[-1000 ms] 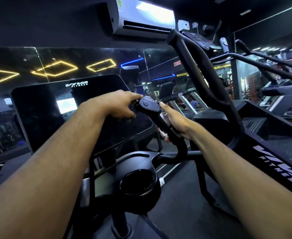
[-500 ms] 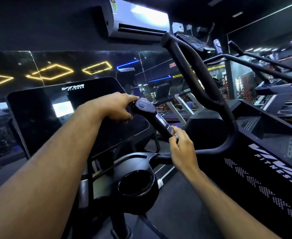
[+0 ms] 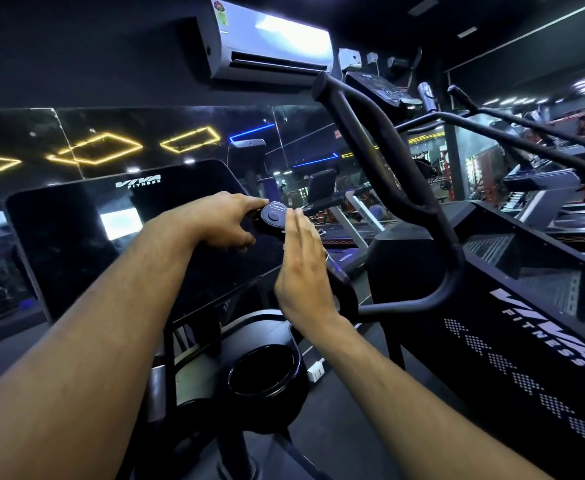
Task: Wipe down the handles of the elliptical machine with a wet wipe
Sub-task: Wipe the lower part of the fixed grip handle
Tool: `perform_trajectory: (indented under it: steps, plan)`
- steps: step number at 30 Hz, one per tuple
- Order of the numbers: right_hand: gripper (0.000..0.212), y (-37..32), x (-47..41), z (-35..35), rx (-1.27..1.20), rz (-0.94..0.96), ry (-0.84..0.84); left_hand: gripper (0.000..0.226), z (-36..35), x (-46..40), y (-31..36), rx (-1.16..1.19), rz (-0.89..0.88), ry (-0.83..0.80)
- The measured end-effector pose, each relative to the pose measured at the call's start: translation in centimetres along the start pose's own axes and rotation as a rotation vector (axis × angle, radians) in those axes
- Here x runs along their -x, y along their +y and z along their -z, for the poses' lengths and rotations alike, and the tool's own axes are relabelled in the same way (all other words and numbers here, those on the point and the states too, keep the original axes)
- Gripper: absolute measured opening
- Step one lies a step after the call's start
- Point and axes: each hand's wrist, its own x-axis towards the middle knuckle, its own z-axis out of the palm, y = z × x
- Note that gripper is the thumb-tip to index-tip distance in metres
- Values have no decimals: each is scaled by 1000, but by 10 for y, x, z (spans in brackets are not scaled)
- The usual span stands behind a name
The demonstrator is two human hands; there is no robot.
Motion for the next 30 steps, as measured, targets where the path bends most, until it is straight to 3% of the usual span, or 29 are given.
perform_trajectory:
  steps: [4, 9, 11, 14, 16, 18, 21, 27, 30]
  plan:
    - [68, 25, 1, 10, -71, 90, -5, 84, -1, 0, -1, 2, 3, -6]
    - [55, 58, 38, 10, 89, 152, -14, 85, -1, 0, -2, -18, -7, 0]
    - [48, 67, 52, 15, 30, 33, -56, 85, -1, 1, -2, -14, -9, -3]
    - [33, 65, 31, 31, -178, -379, -224, 85, -1, 1, -2, -16, -8, -6]
    - [57, 65, -4, 38, -374, -653, -401, 86, -1, 1, -3, -17, -8, 1]
    - [77, 69, -37, 41, -646, -803, -627, 86, -1, 1, -3, -12, -10, 3]
    - [111, 66, -80, 39, -898, -738, -927, 86, -1, 0, -3, -3, -11, -1]
    - [100, 38, -111, 30, -1038, -652, -1018, 87, -3, -1, -4, -21, -14, 5]
    - [97, 45, -103, 31, -1041, -612, -978, 87, -3, -2, -3, -6, -16, -4]
